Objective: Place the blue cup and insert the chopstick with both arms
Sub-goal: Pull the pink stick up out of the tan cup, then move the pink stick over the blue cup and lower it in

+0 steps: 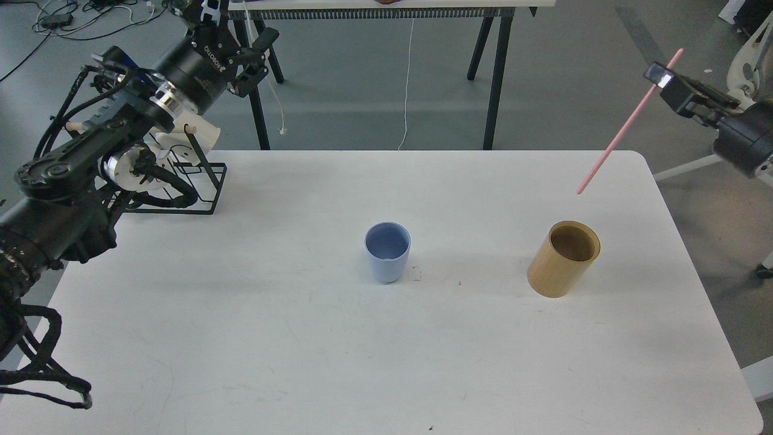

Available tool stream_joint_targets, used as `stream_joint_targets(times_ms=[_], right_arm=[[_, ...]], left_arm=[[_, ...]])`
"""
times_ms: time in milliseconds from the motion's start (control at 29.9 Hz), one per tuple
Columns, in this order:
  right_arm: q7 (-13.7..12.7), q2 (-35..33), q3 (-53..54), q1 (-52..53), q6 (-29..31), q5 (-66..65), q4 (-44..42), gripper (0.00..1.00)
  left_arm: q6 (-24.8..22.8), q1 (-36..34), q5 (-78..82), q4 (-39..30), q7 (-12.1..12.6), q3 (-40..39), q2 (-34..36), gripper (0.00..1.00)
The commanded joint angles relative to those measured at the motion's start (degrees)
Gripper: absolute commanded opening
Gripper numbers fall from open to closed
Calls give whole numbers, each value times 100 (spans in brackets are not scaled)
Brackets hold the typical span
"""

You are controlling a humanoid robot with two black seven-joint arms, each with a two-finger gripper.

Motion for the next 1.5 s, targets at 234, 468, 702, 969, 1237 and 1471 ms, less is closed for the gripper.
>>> stream_joint_targets(times_ms=[234, 468, 702, 969, 1237, 1471], right_arm=[[-1, 2148, -216, 549, -283, -452, -557, 0], [-1, 3388, -1211, 998, -433, -628, -1507, 0], [-1, 3785, -1325, 1034, -442, -1006, -1763, 0], [-1, 4039, -1817, 990, -740, -1051, -1807, 0], [-1, 4312, -2099, 937, -881, -1051, -2184, 0], [-1, 4699, -2354, 867, -996, -1051, -2554, 5]], left_arm=[[0, 774, 34, 715, 0, 0, -40, 97], [0, 1003, 34, 733, 0, 0, -40, 97], [0, 1029, 34, 733, 0, 0, -40, 98], [0, 1029, 34, 741, 0, 0, -84, 98], [0, 1029, 26, 733, 0, -9, -67, 98], [0, 1029, 26, 733, 0, -9, -67, 98]])
